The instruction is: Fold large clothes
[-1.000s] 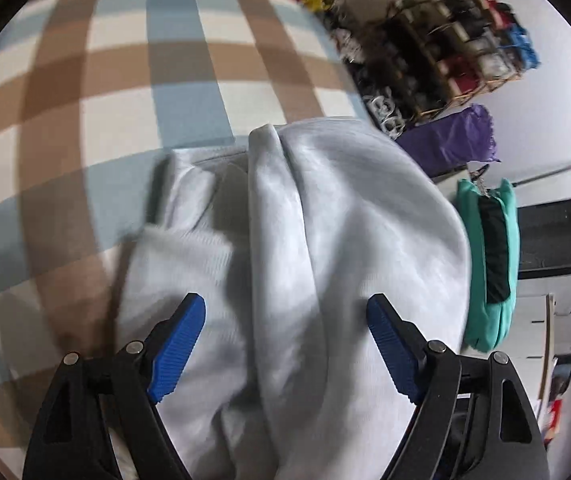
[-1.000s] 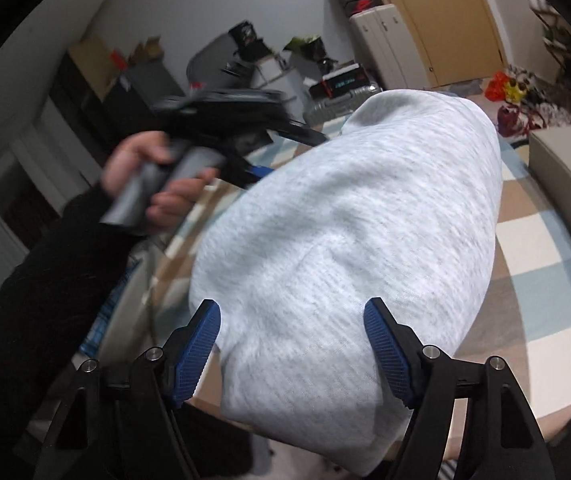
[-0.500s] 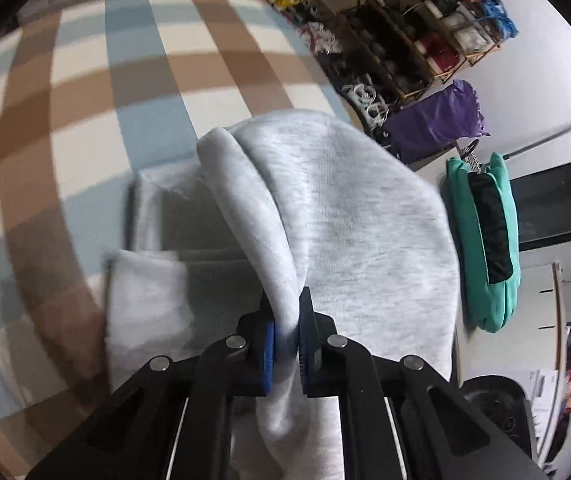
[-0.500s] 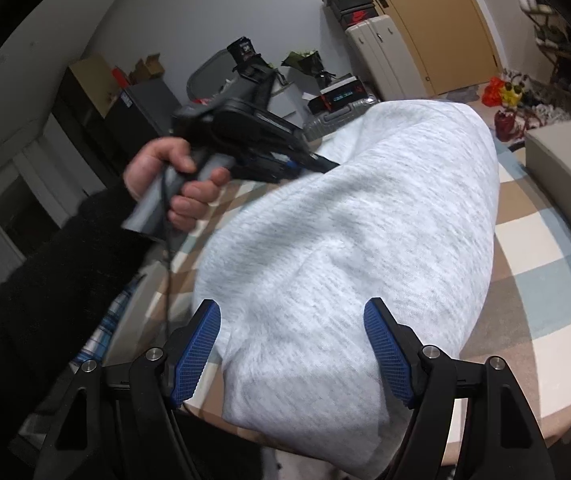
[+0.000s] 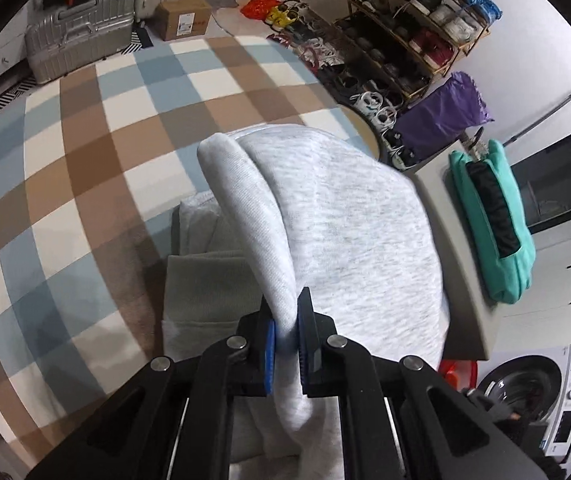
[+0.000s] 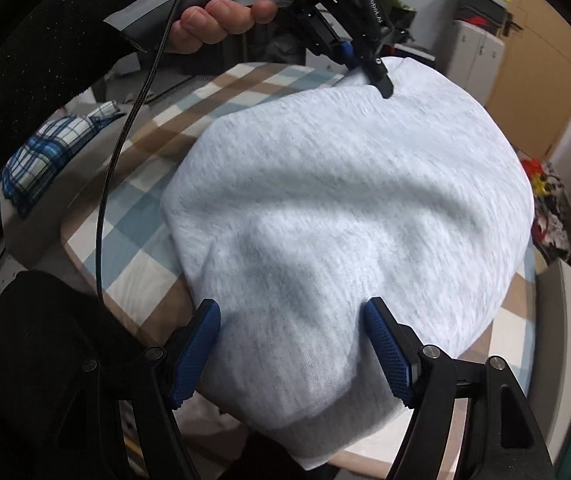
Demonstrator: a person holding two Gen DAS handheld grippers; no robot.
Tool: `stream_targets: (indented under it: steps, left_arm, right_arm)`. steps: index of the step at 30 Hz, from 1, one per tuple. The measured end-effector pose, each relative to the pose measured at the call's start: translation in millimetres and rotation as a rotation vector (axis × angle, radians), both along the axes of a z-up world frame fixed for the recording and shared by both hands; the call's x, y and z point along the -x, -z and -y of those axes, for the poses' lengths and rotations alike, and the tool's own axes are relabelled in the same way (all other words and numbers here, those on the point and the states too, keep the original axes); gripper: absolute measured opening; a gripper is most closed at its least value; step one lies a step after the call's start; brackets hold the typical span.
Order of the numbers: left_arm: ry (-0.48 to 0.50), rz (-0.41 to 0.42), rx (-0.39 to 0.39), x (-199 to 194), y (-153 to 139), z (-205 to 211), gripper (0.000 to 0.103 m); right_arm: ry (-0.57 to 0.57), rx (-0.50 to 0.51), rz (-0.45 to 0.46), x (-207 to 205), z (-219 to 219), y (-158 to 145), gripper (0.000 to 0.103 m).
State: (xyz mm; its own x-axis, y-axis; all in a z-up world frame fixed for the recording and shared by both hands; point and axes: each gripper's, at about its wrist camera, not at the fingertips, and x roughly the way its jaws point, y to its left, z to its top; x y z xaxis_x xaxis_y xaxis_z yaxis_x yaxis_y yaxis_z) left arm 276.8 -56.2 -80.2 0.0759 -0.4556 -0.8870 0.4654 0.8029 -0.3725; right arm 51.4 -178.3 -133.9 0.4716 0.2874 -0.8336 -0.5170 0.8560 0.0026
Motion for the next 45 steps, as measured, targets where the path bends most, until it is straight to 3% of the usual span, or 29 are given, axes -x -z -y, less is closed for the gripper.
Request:
stream_targets:
  steps: [4, 6, 8, 10, 13, 15, 17, 21, 24, 27, 29, 30, 33, 37, 40, 45]
  left_arm:
    - [-0.055, -0.027, -0.070, -3.8, 46.3, -8.1, 0.008]
    - [-0.080, 0.001, -0.102, -0.5, 61.8, -5.6, 0.012]
    - [-0.079, 0.052, -0.128, 2.5, 62.5, -1.6, 0.015]
    - [-0.086, 0.097, -0.184, 4.2, 56.9, 0.6, 0.028]
    - [-0.138, 0.090, -0.224, 5.2, 37.5, -6.3, 0.027]
    - [-0.161, 0.086, -0.163, 9.3, 15.9, -18.0, 0.027]
    - [-0.177, 0.106, -0.050, 24.0, -14.7, -28.2, 0.027]
    - [-0.105, 0.067, 0.139, 69.7, -38.8, -23.6, 0.028]
    - [-0.042, -0.039, 0.245, 95.9, -13.8, -12.8, 0.028]
    - [-0.104, -0.098, 0.172, 95.7, 47.6, -12.0, 0.027]
    - [-0.189, -0.145, 0.181, 87.3, 83.9, -23.5, 0.018]
    - [-0.218, -0.147, 0.186, 83.0, 95.2, -28.9, 0.000]
    - [-0.285, -0.128, 0.243, 82.0, 108.3, -39.3, 0.000]
    - [-0.254, 0.000, 0.196, 93.7, 103.0, -29.1, 0.000]
    - [-0.270, 0.027, 0.196, 95.1, 102.7, -27.0, 0.000]
    - [-0.283, 0.036, 0.243, 96.5, 106.4, -34.5, 0.000]
  right_arm:
    - [0.034, -0.101, -0.036, -6.0, 10.2, -1.5, 0.075]
    - [0.052, -0.152, -0.050, -13.7, 16.3, -3.5, 0.075]
    - [0.071, -0.210, -0.075, -17.8, 22.0, -4.5, 0.075]
    - [0.084, -0.255, -0.109, -23.9, 28.3, -5.6, 0.075]
    - [0.095, -0.293, -0.150, -29.2, 37.7, -6.6, 0.075]
    - [0.099, -0.304, -0.166, -31.1, 40.6, -6.5, 0.075]
    - [0.100, -0.338, -0.188, -34.8, 44.0, -5.7, 0.075]
    - [0.111, -0.466, -0.241, -43.5, 56.3, -1.4, 0.075]
    - [0.135, -0.632, -0.298, -52.1, 75.1, 5.6, 0.066]
    - [0.177, -0.758, -0.345, -56.0, 93.4, 19.9, 0.053]
    - [0.191, -0.791, -0.353, -53.9, 100.7, 25.2, 0.044]
    - [0.193, -0.794, -0.359, -52.9, 102.8, 27.2, 0.040]
    - [0.195, -0.749, -0.345, -49.7, 106.0, 18.1, 0.039]
    - [0.176, -0.648, -0.236, -59.0, 103.4, -24.8, 0.039]
    - [0.181, -0.522, -0.169, -85.8, 83.1, -53.1, 0.039]
    - [0.178, -0.184, -0.289, -167.0, 22.2, -25.1, 0.036]
